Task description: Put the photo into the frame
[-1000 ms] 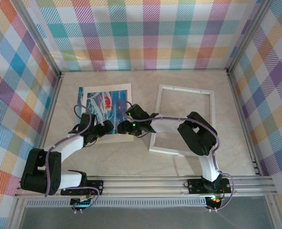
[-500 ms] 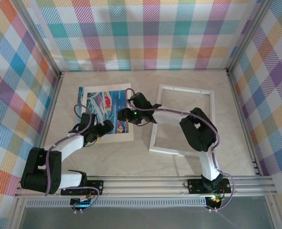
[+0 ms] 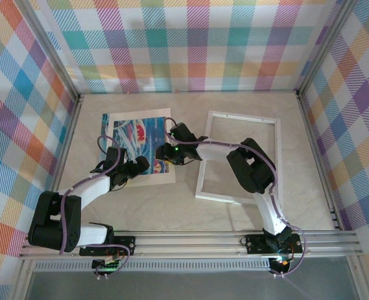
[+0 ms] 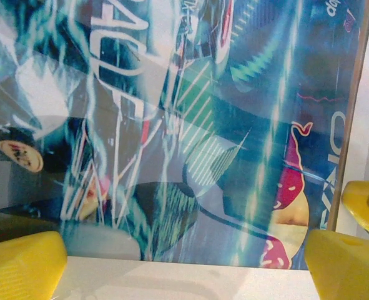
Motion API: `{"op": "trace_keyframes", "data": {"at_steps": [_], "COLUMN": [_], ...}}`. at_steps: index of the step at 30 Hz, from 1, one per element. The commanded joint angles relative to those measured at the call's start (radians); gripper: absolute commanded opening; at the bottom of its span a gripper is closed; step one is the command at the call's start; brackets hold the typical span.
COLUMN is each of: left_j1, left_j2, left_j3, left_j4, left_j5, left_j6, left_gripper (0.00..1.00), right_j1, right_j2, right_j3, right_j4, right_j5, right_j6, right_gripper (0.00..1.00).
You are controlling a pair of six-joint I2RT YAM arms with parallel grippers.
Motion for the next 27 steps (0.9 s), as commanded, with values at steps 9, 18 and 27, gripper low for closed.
{"op": "trace_keyframes", "data": {"at_steps": [9, 18, 27], "left_j1": [-0.001, -0.001, -0.002], "left_j2": [-0.032, -0.156, -0.07], "left_j3": [0.02, 0.232, 0.272], "left_j4": [-0.214, -0.327, -0.24], "left_j5": [0.029, -0.05, 0.0], "left_j6": [0.023, 0.0, -0.057], "left_gripper": [1.0, 1.0, 1.0], "right_j1": [-0.033, -0.095, -0.133], "right_j2": [-0.019, -0.231, -0.465], "right_j3": [0.059, -0.084, -0.297], "right_j4": [-0.01, -0.081, -0.184], "right_j5": [-0.046, -0.031, 0.011], "right_j6": [-0.049, -0.161, -0.196], "right_gripper": [0.0, 0.0, 0.0]}}
